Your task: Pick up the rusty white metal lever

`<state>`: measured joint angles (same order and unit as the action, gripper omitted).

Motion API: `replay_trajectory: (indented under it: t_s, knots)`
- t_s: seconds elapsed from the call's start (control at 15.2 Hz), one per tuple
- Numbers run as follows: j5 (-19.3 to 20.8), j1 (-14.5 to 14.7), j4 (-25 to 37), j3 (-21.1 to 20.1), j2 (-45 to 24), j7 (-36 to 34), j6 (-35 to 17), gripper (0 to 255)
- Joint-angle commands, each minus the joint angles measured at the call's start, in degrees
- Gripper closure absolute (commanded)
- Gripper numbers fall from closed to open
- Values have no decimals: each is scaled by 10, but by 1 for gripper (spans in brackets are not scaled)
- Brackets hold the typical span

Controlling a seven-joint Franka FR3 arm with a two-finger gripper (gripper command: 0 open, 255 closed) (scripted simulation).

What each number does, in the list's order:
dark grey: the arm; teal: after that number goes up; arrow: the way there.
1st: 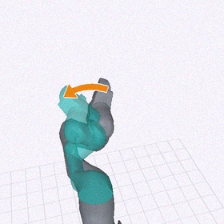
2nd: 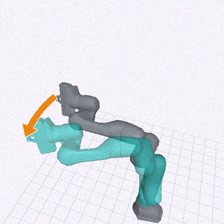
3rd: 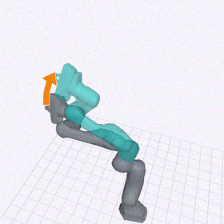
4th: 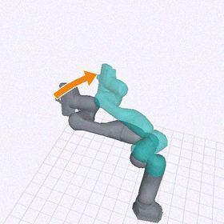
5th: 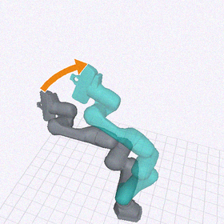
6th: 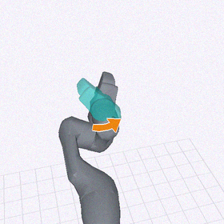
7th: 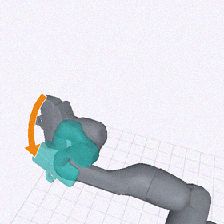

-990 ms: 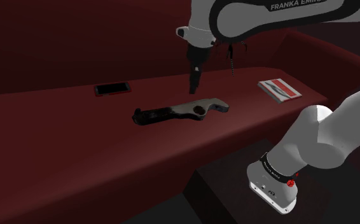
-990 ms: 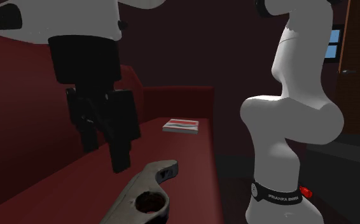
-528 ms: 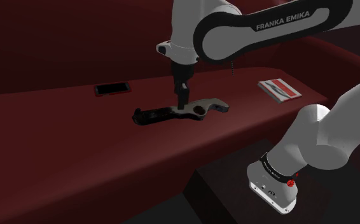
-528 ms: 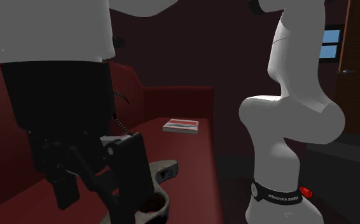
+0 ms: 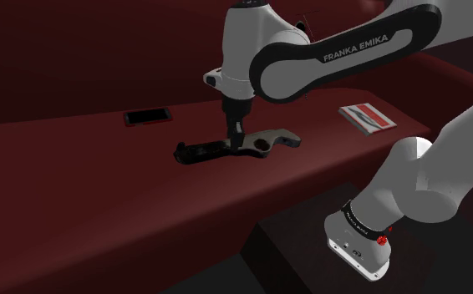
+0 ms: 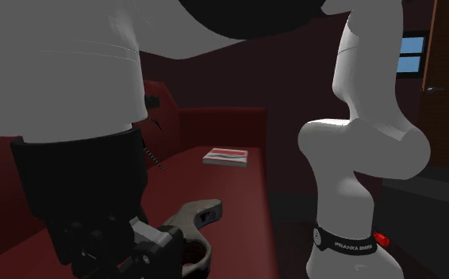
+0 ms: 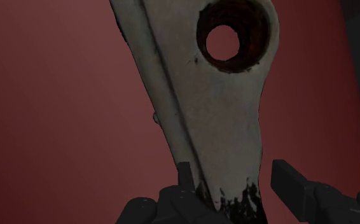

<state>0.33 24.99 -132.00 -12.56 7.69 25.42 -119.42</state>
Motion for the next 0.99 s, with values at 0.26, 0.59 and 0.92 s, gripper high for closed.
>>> replay_trajectory:
  t_s: [0.26,0.59,0.92]
  knots:
    - [0,0,-1,0,0,0,-2,255]
    - [-1,0,3,0,3,0,6,255]
    - [-4,0,27,2,20,4,46,255]
